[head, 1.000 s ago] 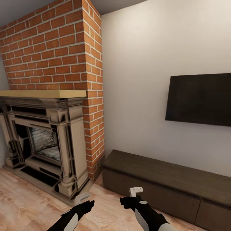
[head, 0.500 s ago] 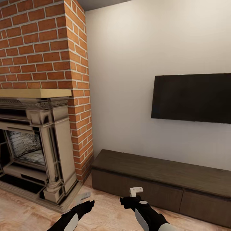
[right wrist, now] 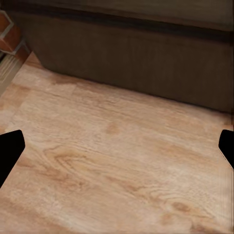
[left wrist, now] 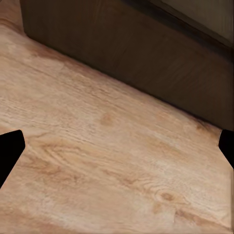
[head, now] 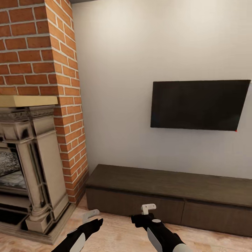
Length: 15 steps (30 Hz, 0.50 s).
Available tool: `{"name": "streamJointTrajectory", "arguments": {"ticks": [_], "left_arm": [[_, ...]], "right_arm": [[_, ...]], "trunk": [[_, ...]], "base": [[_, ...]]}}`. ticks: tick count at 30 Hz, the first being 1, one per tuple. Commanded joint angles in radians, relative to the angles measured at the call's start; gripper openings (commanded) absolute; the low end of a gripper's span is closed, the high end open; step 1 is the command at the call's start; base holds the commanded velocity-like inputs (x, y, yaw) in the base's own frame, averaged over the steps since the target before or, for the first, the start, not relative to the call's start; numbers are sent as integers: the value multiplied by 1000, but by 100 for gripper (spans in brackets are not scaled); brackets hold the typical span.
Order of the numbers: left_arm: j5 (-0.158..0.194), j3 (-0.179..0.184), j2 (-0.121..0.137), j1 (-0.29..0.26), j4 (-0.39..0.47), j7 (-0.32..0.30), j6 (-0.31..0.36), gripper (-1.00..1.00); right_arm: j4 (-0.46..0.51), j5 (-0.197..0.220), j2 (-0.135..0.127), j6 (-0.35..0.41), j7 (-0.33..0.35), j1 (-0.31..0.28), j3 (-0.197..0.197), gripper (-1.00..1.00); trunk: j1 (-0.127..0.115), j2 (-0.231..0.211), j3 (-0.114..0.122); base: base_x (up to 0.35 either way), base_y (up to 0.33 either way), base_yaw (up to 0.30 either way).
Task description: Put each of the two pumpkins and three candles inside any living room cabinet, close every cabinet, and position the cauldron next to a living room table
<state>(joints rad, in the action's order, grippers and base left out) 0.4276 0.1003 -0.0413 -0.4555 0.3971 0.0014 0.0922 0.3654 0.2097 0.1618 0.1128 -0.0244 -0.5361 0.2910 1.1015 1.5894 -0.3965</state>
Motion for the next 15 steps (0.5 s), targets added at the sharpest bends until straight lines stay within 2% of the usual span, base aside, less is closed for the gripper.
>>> {"name": "streamJointTrajectory", "arguments": {"ticks": [1,9,15], "left_arm": [[7,3,1,0,2,0,4,100],[10,5,1,0,7,-8,3,100],[10,5,0,0,9,-12,4,100]], "right_arm": [[1,10,-1,4,-3,-1,7,100],[1,10,-2,4,-3,-1,7,100],[1,10,-2,2,-4,-1,7,100]], "trunk": [[0,1,-2],[0,1,-7],[23,43,-30]], "base": [[110,-9,-259],[24,-2,-259],[1,0,-260]]}}
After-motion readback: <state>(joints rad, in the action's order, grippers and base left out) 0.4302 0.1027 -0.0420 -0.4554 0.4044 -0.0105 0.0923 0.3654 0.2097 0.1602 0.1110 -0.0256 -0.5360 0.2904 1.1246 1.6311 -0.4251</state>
